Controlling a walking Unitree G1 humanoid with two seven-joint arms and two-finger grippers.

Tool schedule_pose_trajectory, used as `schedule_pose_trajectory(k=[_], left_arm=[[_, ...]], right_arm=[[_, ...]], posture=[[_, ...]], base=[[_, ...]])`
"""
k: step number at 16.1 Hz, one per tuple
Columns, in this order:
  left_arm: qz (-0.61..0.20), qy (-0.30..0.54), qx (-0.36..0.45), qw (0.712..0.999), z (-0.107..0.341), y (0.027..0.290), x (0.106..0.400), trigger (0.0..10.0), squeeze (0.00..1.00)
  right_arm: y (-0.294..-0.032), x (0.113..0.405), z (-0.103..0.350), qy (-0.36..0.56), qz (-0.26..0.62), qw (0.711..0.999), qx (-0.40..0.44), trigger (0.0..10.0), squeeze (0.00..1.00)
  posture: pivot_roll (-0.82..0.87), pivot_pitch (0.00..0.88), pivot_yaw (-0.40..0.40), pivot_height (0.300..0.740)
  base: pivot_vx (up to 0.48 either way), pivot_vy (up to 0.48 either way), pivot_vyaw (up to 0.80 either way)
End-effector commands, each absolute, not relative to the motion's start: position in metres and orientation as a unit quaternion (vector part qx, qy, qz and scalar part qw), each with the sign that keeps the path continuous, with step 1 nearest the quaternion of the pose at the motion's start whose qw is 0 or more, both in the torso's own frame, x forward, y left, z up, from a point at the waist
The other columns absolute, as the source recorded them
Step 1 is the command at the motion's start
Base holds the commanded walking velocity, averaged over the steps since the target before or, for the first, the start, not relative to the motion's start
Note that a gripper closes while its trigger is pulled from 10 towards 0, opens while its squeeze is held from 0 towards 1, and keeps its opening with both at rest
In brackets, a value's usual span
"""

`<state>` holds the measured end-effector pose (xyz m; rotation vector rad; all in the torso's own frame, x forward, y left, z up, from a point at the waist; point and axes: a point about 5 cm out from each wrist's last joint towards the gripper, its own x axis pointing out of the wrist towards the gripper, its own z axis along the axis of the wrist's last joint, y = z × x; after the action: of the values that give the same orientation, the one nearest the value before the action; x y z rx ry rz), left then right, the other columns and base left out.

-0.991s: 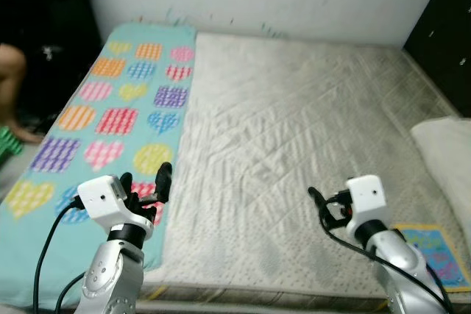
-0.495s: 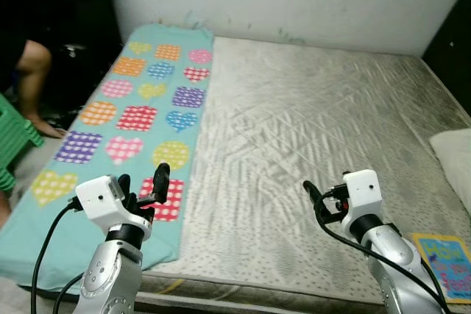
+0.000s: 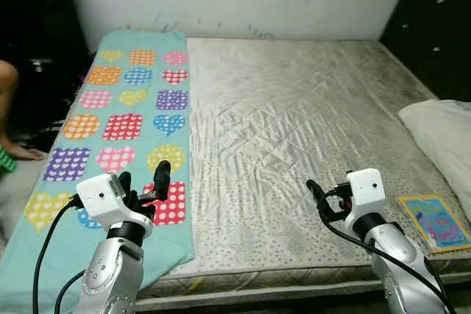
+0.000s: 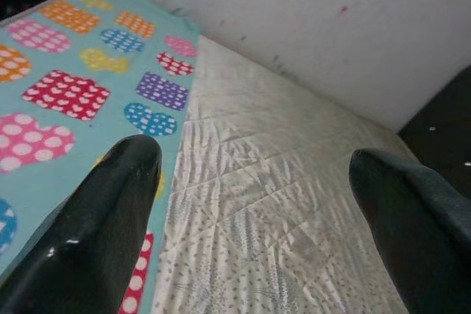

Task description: Clean up the room

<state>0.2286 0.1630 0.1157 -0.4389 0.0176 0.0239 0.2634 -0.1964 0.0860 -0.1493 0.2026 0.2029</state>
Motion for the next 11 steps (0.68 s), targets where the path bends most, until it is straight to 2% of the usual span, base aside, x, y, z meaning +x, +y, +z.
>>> schedule_pose_trajectory(k=[1, 11], left_arm=[[0.028, 0.013, -0.224, 0.974, 0.1129, 0.165, 0.2266, 10.0, 0.0], [0.034, 0.017, -0.223, 0.974, 0.1116, 0.1663, 0.2268, 10.0, 0.0]], right_arm=[[-0.1908, 0.2655, 0.0894, 0.092, 0.111, 0.987, -0.072, 10.0, 0.0], [-0.1901, 0.2681, 0.0894, 0.09, 0.116, 0.986, -0.08, 10.0, 0.0]], posture=[[-0.04, 0.06, -0.069, 0.74], [-0.04, 0.054, -0.071, 0.74]], base=[[0.0, 0.48, 0.0], [0.0, 0.48, 0.0]])
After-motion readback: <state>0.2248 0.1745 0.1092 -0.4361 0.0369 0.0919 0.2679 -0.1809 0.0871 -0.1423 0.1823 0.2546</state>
